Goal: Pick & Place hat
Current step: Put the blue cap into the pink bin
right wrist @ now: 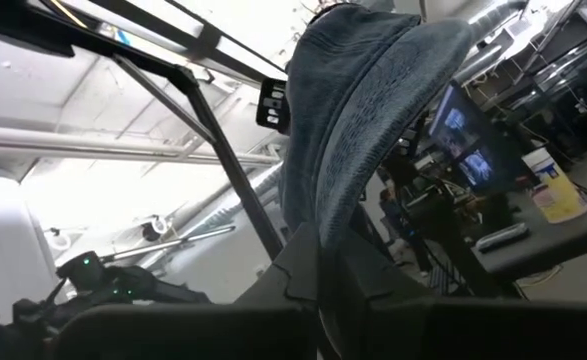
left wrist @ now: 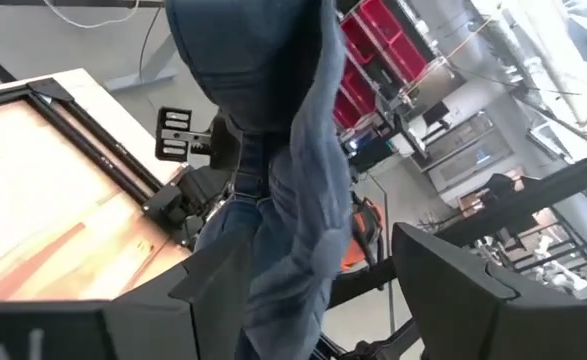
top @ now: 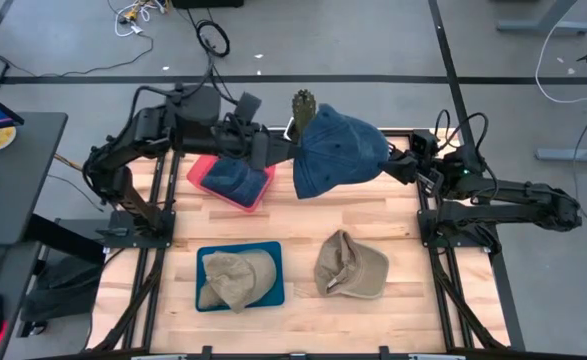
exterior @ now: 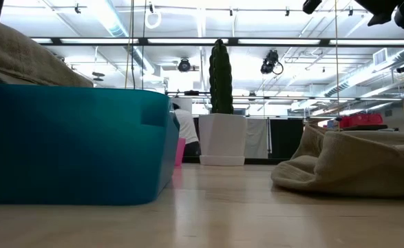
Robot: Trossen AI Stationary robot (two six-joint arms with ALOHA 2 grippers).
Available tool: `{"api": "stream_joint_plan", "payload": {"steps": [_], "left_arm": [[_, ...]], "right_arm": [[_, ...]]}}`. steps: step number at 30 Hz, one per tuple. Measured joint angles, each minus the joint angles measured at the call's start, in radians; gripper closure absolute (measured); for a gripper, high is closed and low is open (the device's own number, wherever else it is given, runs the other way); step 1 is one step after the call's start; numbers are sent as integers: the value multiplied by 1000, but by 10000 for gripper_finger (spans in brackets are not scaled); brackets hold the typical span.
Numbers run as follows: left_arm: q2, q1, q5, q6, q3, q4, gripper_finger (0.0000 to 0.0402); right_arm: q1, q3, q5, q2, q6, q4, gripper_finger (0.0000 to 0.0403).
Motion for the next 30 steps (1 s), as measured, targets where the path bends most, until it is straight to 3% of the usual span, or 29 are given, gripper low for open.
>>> {"api": "stream_joint_plan", "payload": {"steps": [12, 27, 30], "left_arm": [[70, -3, 55, 84, -1, 2, 173], [47, -3, 92, 121, 0, 2, 365], [46, -3, 92, 134, 0, 1, 380]], "right_arm": [[-3, 0, 0, 0, -11, -71, 396], [-16, 0, -11, 0, 8, -77, 395], [-16, 0, -40, 0, 37, -77, 383]]}}
